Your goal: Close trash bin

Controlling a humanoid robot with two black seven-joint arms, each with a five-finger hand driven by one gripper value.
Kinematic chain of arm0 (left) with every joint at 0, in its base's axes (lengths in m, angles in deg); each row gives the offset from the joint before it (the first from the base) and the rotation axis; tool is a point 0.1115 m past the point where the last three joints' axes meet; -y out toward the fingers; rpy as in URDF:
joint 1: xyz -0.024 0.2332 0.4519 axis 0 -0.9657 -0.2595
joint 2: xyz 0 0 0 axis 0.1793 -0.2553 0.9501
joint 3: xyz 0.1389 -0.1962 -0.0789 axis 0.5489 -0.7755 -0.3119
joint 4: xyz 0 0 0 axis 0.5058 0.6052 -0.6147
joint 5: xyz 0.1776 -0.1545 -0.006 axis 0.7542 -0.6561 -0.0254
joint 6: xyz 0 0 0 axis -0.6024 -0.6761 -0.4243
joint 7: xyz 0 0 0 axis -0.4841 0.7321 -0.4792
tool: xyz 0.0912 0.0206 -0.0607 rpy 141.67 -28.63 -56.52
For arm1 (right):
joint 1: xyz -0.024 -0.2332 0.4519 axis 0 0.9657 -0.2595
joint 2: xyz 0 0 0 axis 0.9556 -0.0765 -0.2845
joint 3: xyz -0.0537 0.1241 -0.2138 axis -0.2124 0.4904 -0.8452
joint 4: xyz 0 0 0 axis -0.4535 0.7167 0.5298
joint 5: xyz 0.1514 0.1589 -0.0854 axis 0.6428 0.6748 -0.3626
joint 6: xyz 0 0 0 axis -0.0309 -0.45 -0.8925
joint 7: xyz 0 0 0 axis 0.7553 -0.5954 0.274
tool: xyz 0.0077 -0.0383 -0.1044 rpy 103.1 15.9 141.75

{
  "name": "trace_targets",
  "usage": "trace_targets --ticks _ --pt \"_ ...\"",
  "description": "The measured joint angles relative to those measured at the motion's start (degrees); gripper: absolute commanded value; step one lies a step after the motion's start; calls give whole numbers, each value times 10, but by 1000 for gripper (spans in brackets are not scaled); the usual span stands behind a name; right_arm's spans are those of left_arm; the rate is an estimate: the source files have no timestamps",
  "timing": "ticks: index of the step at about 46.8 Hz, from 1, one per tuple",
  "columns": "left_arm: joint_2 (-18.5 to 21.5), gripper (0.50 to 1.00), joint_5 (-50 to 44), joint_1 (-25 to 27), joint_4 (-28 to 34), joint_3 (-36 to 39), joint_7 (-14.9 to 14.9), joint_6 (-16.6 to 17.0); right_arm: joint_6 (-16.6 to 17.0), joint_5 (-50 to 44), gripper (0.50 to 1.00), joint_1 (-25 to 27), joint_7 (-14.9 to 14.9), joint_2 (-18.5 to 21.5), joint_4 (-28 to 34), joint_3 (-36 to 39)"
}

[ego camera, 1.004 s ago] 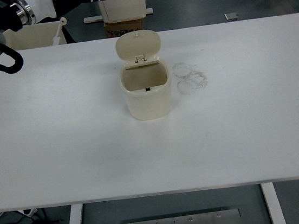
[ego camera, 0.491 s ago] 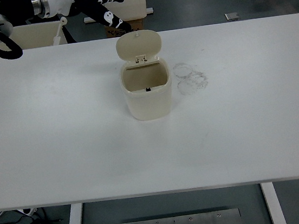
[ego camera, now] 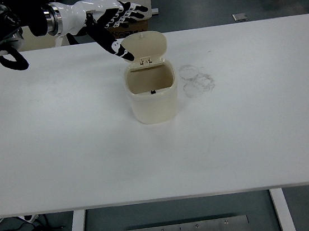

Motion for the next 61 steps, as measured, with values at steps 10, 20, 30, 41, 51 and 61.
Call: trace_targets --ticks 10,20,30,41,51,61 --pt "-8 1000 -10 -3 13 1 -2 -13 0 0 993 0 0 0 0 0" --pt "-5 1000 -11 -6 40 1 -2 -19 0 0 993 0 0 0 0 0" --pt "-4 1000 -11 -6 57 1 -2 -24 0 0 993 0 0 0 0 0" --pt "-2 1000 -9 -12 74 11 -3 -24 0 0 993 0 0 0 0 0" --pt "-2 1000 -9 -13 84 19 -3 -26 0 0 993 0 0 0 0 0" --pt "0 1000 -9 -14 109 32 -3 -25 0 0 993 0 0 0 0 0"
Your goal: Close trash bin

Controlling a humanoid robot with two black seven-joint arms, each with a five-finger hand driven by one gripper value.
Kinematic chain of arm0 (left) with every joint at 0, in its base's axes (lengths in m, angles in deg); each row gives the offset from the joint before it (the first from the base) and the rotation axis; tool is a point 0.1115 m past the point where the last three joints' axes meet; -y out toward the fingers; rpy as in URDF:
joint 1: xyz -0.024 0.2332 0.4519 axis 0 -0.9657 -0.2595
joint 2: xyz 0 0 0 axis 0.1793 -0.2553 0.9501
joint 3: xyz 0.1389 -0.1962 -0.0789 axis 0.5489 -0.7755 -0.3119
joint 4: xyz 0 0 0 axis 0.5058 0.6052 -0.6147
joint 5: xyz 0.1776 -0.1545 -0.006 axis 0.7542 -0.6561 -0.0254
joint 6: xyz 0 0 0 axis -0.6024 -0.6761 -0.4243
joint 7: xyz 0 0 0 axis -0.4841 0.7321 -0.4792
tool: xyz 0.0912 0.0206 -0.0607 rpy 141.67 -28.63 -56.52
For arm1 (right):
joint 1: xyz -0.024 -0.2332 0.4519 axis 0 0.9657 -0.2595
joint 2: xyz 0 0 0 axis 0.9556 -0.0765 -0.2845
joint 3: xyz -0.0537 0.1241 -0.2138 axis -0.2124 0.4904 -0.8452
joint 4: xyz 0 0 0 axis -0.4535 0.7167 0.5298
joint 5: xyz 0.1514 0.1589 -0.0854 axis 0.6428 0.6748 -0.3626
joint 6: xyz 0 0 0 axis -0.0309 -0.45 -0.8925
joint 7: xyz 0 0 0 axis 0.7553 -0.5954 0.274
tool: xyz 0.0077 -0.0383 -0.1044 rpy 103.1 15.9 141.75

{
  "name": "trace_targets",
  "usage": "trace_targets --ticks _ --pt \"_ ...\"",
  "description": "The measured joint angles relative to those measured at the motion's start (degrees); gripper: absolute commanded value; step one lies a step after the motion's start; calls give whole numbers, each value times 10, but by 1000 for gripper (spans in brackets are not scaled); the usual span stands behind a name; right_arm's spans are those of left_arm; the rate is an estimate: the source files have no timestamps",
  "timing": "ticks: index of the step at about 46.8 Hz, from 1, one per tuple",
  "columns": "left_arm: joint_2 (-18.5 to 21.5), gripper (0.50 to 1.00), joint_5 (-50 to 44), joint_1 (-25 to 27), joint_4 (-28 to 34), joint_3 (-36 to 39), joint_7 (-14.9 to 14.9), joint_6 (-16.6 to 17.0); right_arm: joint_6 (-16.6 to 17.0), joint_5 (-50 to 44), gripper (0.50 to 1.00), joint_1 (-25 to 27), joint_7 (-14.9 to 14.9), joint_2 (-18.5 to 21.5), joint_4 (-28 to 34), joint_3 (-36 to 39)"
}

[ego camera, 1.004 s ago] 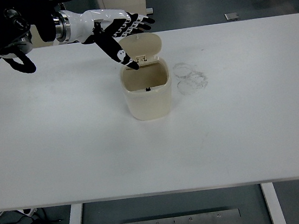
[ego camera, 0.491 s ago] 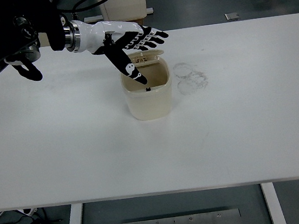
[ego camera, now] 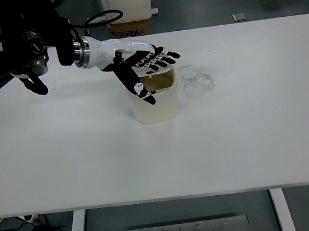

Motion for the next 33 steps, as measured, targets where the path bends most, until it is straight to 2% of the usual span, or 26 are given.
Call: trace_targets --ticks 33 --pt "6 1000 9 2 17 42 0 2 0 0 993 0 0 0 0 0"
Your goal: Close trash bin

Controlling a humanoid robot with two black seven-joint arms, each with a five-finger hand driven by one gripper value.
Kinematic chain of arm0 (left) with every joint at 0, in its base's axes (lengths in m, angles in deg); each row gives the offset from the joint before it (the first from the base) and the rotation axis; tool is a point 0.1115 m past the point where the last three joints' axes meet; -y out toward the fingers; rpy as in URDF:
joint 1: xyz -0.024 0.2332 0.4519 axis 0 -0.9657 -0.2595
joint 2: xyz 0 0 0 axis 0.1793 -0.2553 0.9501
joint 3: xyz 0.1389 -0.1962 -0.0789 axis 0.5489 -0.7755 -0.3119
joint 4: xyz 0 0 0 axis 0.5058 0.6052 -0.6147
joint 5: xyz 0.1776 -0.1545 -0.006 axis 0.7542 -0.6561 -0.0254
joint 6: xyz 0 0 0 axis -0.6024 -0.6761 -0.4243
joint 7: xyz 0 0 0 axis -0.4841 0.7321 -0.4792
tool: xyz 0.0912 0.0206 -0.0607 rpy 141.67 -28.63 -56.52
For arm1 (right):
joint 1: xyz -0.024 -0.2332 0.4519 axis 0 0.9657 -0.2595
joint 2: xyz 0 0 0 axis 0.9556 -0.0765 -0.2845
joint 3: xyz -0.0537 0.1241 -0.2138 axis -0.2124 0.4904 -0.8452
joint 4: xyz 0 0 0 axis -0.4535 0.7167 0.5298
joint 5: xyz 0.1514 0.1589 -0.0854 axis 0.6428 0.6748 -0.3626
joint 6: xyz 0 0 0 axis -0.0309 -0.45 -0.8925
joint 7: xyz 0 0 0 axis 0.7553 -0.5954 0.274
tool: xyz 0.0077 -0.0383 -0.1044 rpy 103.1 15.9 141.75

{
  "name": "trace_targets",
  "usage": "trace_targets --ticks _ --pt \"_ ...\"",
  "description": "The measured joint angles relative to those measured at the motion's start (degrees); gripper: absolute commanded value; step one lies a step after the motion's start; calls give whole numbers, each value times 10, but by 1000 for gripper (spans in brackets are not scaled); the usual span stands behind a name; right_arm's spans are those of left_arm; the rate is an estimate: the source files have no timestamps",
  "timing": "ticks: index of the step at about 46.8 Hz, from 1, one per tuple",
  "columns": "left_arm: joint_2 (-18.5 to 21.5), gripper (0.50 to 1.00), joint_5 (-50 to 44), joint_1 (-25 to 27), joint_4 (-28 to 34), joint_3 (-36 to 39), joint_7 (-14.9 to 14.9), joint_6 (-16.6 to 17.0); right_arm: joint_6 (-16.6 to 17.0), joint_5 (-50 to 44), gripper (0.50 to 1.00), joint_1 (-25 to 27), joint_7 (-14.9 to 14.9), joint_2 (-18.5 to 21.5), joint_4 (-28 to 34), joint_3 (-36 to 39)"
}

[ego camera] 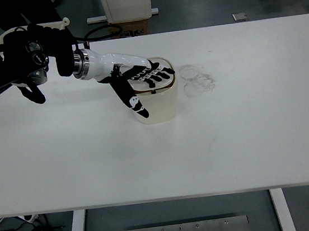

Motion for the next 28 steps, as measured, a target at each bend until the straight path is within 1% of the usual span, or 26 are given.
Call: trace_targets --ticks 28 --pt "-3 1000 1 -5 2 14 0 6 1 0 993 0 0 0 0 0"
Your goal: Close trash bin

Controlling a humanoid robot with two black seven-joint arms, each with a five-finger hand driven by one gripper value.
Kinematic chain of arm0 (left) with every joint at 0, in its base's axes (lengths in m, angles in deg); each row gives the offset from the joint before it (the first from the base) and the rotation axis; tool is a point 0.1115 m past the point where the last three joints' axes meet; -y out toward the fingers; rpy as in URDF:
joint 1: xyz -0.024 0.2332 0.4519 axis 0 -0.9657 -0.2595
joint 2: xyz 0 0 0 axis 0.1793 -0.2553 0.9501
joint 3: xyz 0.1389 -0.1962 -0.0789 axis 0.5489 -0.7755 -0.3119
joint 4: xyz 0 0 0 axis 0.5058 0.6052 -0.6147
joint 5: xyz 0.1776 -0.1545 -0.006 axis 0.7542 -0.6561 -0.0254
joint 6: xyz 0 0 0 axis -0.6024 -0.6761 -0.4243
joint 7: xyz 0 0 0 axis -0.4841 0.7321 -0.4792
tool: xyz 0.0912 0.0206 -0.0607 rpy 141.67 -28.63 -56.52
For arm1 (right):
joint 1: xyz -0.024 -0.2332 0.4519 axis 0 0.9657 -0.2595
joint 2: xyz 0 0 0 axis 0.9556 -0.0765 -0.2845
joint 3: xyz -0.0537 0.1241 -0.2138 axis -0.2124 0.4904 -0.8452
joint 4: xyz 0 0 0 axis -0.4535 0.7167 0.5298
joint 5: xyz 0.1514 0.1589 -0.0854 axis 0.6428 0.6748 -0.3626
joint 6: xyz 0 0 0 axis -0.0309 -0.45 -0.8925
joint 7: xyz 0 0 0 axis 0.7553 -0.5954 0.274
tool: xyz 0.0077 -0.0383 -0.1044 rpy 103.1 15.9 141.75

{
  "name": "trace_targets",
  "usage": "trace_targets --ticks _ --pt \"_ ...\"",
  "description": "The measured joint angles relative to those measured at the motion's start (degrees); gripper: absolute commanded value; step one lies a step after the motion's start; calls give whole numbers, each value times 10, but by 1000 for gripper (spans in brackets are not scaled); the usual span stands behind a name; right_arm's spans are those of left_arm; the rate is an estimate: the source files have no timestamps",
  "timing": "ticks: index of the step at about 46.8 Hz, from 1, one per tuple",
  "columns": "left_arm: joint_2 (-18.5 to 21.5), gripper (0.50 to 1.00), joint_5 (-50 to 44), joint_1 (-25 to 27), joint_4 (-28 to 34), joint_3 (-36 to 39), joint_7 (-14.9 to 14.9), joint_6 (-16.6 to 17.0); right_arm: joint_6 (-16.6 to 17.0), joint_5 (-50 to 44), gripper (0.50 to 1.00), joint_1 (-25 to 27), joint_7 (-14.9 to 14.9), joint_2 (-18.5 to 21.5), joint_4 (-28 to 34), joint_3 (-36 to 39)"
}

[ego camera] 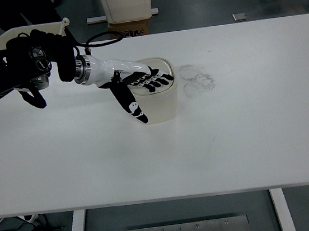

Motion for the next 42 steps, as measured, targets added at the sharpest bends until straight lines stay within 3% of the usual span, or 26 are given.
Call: trace_targets --ticks 18,28,42 --pt "19 1000 -5 21 -3 -6 0 11 0 0 993 0 0 0 0 0" --pt "22 1000 -15 20 -13 -44 1 20 0 0 993 0 0 0 0 0" --pt "15 1000 -123 -1 -85 -110 14 49 0 0 993 0 0 0 0 0"
